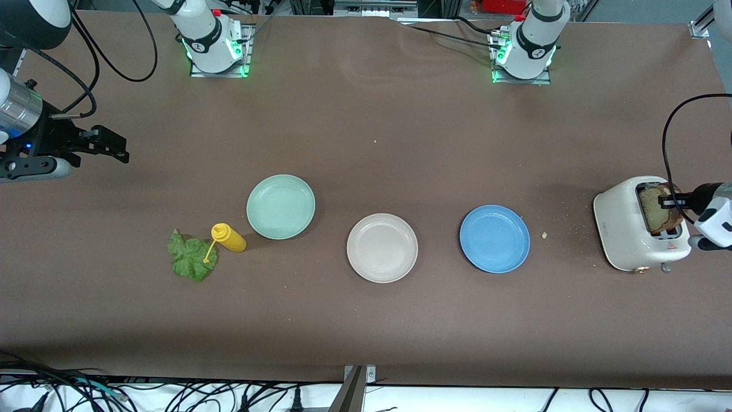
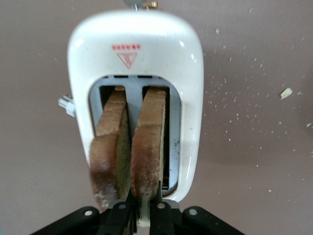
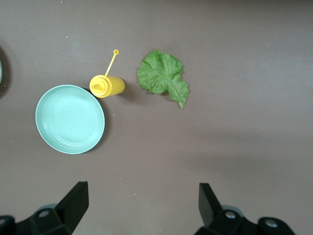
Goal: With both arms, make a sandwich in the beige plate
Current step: 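Lift the bread slice out of the toaster with the left gripper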
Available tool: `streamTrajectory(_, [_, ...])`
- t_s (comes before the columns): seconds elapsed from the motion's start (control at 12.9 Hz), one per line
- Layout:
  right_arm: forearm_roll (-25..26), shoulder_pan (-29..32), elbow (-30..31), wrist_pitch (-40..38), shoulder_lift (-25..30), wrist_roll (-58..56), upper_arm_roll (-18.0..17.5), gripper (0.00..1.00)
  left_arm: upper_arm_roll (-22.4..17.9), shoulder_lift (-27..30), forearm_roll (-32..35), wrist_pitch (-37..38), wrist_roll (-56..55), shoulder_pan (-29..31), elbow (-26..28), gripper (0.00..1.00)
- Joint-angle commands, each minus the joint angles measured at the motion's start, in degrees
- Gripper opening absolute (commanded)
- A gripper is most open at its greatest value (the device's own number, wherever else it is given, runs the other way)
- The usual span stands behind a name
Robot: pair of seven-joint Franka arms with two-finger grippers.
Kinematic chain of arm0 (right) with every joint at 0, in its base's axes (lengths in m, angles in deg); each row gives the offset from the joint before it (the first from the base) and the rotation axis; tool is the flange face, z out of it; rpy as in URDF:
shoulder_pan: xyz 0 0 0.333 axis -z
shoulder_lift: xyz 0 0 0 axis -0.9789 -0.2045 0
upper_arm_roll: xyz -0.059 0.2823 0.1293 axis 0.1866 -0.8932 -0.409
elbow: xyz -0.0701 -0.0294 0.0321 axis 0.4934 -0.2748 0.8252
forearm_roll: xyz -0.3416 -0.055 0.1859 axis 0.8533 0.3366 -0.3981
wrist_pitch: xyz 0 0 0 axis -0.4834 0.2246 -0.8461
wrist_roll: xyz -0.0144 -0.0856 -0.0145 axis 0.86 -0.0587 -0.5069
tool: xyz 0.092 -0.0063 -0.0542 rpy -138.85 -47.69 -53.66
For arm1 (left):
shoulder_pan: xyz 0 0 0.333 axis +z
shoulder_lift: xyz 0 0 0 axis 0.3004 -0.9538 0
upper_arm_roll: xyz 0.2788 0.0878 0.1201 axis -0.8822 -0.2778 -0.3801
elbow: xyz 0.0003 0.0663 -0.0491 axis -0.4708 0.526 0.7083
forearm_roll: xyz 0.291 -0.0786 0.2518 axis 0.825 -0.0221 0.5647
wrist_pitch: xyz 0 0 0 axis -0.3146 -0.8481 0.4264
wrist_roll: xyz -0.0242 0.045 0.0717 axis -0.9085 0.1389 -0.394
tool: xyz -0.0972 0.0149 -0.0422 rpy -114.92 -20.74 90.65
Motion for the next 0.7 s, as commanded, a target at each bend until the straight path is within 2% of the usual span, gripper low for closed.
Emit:
streamTrajectory(0.0, [0.24, 0.35, 0.89, 0.52, 1.0, -0.01, -0.39, 1.0, 0.58, 5.03, 1.18, 2.43, 0.83, -0.59, -2.47, 0.0])
streamTrajectory(0.23, [0.24, 0.35, 0.89, 0.61, 1.0, -0.01, -0.39, 1.0, 3.39, 10.57, 0.82, 3.58, 0.49, -0.59, -2.92, 0.0])
streamTrajectory(0.39, [0.24, 0.35, 0.89, 0.61, 1.0, -0.01, -0.39, 1.0, 6.89, 12.42, -2.67, 3.67, -0.65, -0.59, -2.92, 0.0])
streamTrajectory(0.54, [0.24, 0.35, 0.89, 0.61, 1.0, 0.08, -0.39, 1.0, 9.88, 12.78, -9.25, 4.28, -9.56, -0.68, -2.92, 0.0])
streamTrajectory(0.62, [0.24, 0.35, 0.89, 0.61, 1.0, -0.01, -0.39, 1.0, 13.12, 12.78, -10.68, 4.28, -15.37, -0.68, -2.83, 0.0])
